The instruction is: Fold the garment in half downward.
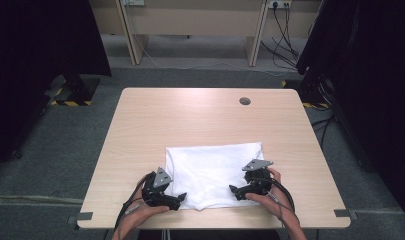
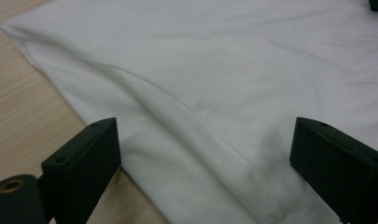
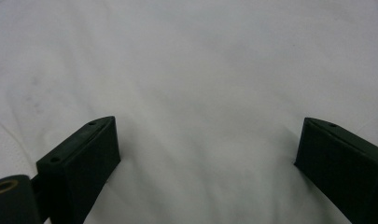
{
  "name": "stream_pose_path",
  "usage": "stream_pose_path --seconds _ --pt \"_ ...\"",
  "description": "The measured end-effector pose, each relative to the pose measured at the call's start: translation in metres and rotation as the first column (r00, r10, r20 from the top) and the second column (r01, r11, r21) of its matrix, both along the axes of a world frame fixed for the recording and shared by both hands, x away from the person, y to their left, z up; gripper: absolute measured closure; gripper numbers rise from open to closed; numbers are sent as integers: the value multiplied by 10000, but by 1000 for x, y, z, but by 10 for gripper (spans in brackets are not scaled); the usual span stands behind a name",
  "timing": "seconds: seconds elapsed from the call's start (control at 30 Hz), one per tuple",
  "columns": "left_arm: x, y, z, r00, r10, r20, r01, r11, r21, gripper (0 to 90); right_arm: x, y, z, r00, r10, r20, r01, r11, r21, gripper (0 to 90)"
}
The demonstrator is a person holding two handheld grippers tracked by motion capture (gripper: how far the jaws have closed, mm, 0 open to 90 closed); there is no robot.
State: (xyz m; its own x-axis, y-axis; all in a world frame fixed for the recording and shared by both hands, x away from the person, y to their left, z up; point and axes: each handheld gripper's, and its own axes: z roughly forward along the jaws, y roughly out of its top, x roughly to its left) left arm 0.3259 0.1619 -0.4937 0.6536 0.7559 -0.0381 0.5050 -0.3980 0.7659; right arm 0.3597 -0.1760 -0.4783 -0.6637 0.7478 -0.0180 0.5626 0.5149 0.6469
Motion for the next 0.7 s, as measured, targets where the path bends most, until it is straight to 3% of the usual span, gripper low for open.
stream_pose_path --seconds 0.13,0.27,0.7 --pt "3 17 1 9990 443 -68 -446 9983 -366 73 -3 -5 0 9998 -176 -65 176 9998 -23 63" --pt "5 30 1 9962 869 23 -869 9961 -174 74 -6 -8 0 9997 -259 -23 260 9997 12 63" --pt "4 38 -1 9943 1068 -68 -1069 9941 -157 55 -19 -32 -1 9990 -438 122 437 9989 141 62"
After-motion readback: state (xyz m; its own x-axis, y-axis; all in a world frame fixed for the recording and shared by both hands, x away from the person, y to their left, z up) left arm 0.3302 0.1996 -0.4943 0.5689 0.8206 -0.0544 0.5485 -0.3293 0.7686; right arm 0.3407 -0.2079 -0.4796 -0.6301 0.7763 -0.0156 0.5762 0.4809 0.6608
